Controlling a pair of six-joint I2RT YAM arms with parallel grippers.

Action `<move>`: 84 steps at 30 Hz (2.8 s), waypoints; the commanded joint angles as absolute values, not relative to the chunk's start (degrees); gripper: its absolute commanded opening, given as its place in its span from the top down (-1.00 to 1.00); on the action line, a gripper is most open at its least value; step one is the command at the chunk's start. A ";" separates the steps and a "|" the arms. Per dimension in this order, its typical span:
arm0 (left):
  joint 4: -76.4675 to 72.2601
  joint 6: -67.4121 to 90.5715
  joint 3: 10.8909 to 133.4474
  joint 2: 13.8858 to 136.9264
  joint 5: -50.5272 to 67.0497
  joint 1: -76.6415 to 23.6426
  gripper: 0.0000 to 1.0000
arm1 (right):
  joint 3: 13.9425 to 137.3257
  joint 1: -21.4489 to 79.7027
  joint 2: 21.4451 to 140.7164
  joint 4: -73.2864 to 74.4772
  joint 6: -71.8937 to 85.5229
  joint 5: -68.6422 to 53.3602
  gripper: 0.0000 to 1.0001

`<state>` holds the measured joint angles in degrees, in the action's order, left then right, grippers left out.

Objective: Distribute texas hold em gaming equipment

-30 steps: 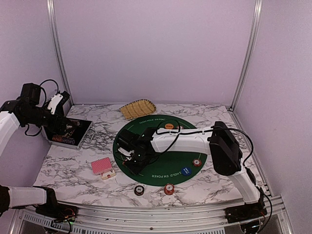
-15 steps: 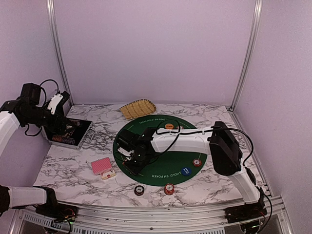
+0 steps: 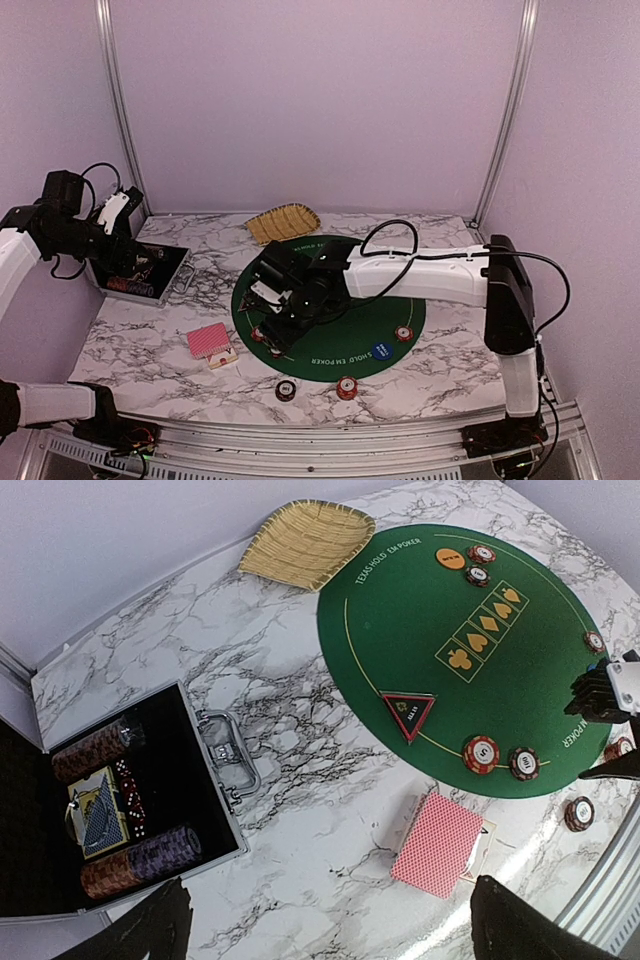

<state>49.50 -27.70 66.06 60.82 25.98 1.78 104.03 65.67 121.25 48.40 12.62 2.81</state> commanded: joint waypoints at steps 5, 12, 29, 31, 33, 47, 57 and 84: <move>51.33 -28.67 66.72 60.38 26.30 1.87 -0.98 | 97.21 71.08 114.97 48.52 15.23 0.61 -0.75; 51.42 -28.56 66.45 60.51 26.39 1.85 -0.98 | 93.15 72.74 113.32 45.58 16.70 -3.85 -0.98; 51.59 -28.65 65.98 60.12 26.34 1.85 -0.98 | 92.90 73.65 118.50 43.82 15.72 -2.92 -0.92; 51.59 -28.65 66.05 60.14 26.29 1.85 -0.98 | 93.51 73.57 119.57 44.06 15.33 -2.21 -0.90; 51.59 -28.65 66.22 60.03 26.22 1.85 -0.98 | 93.96 73.52 120.23 44.11 15.13 -2.02 -0.90; 51.68 -28.88 66.44 60.12 26.25 1.85 -0.98 | 94.71 73.38 122.86 42.47 14.86 -3.29 -0.61; 51.68 -28.83 66.35 60.11 26.23 1.90 -0.98 | 94.87 73.39 122.96 42.68 14.98 -2.35 -0.30; 51.68 -28.91 66.45 60.11 26.04 1.86 -0.98 | 96.55 73.39 121.25 45.16 15.01 -1.49 0.48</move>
<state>49.60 -28.51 66.06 60.82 25.91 1.78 93.34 73.12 122.67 43.86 14.94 -2.39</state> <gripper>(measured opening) 0.989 0.399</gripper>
